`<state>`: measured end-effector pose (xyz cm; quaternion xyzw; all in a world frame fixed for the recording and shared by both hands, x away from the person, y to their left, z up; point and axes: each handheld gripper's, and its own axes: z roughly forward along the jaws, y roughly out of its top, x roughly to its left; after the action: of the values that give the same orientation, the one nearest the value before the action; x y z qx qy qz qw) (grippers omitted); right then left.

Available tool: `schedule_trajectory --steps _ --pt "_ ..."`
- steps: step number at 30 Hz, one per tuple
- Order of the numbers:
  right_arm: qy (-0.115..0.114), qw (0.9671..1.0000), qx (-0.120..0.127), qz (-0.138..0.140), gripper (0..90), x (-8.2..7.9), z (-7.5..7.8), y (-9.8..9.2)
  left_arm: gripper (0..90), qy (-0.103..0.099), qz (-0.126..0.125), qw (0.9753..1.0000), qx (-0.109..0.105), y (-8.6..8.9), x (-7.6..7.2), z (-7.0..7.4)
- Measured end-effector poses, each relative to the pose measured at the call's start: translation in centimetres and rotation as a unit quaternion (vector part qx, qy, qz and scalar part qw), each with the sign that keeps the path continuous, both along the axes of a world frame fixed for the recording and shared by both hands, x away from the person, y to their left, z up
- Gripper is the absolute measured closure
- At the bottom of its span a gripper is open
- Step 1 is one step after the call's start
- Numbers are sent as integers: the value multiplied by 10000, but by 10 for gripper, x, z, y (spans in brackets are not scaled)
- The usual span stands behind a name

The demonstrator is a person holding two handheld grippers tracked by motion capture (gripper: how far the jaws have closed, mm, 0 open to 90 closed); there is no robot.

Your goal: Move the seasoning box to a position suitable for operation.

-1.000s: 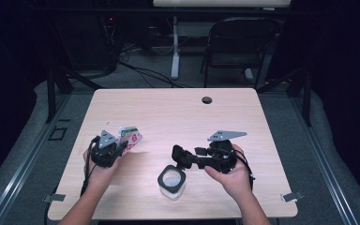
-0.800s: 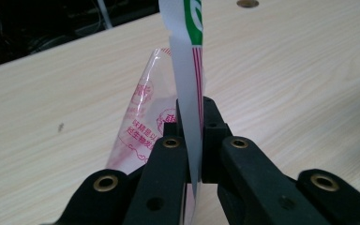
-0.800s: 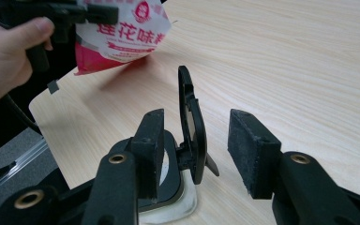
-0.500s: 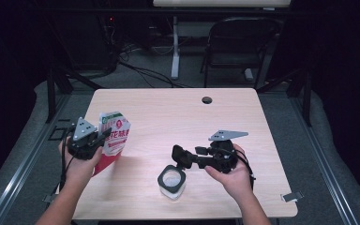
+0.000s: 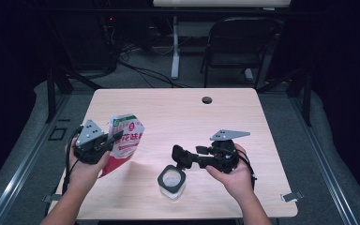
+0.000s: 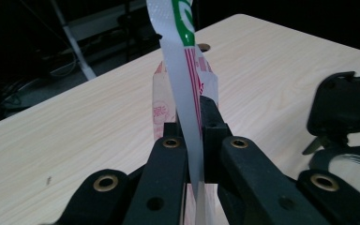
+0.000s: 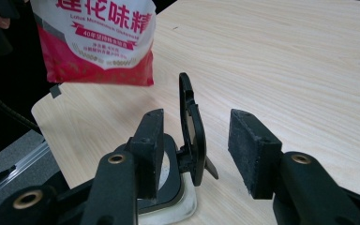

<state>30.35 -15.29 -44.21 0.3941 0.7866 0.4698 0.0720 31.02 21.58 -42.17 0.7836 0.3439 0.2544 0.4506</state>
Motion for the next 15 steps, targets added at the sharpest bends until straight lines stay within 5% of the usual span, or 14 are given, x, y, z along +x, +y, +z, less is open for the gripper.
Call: schedule_trajectory --steps 15 --pt "-29 10000 -22 33 554 -1 0 2 900 156 -770 9969 -49 -29 -10 -11"
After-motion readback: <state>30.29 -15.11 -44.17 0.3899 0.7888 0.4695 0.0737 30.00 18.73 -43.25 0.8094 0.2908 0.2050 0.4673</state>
